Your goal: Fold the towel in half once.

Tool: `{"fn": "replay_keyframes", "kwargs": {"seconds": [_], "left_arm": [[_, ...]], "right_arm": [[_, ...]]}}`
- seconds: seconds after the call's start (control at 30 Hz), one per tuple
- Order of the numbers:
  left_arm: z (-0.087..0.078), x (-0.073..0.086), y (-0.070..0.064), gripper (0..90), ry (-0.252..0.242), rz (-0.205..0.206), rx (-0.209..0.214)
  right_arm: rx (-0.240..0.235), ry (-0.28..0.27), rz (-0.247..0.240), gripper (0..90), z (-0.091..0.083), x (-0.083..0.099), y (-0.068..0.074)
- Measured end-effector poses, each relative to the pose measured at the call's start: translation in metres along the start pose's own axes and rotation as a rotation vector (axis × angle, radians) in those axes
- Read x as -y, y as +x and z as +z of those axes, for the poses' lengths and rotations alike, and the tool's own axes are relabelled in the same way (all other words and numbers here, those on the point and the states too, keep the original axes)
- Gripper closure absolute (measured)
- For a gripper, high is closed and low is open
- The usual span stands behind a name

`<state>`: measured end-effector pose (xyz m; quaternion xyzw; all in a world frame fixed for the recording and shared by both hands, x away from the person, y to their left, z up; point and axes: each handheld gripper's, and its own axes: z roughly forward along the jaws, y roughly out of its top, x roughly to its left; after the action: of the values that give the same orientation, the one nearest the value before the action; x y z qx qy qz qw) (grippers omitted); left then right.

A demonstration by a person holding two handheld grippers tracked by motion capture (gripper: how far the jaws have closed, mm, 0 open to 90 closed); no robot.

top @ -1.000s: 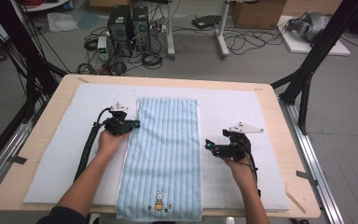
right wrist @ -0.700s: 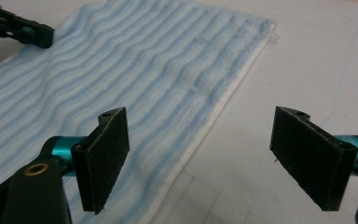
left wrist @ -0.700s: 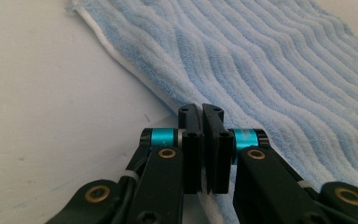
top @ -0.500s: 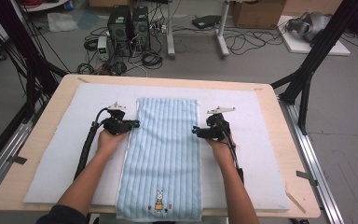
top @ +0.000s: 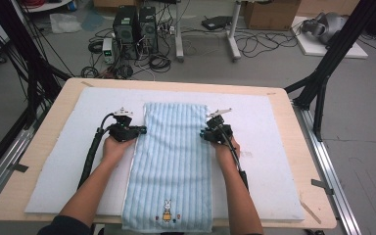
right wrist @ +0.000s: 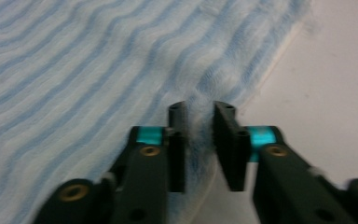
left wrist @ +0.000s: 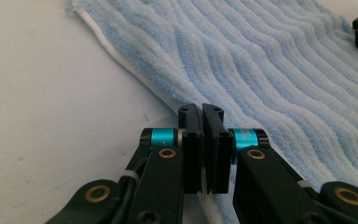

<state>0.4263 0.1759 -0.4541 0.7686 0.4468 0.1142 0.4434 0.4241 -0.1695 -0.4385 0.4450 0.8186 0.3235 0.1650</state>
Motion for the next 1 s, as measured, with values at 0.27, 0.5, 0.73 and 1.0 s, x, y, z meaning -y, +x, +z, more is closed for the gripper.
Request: {"fn": "replay_keyframes", "kwargs": {"seconds": [0.27, 0.5, 0.73, 1.0], "left_arm": [[-0.004, -0.006, 0.01, 86.7, -0.062, -0.072, 0.001], [-0.012, -0.015, 0.015, 86.7, -0.091, -0.104, 0.021], [-0.032, -0.014, 0.007, 86.5, -0.101, -0.049, 0.068], [-0.055, -0.001, -0.006, 86.4, -0.132, -0.008, 0.116]], "right_arm": [[0.012, -0.038, 0.035, 85.0, -0.003, -0.006, -0.007], [0.002, -0.116, 0.04, 85.0, -0.012, -0.02, -0.009], [-0.037, -0.138, 0.024, 84.9, -0.024, -0.009, 0.0], [-0.085, -0.181, 0.009, 84.8, -0.049, 0.009, 0.013]]}}
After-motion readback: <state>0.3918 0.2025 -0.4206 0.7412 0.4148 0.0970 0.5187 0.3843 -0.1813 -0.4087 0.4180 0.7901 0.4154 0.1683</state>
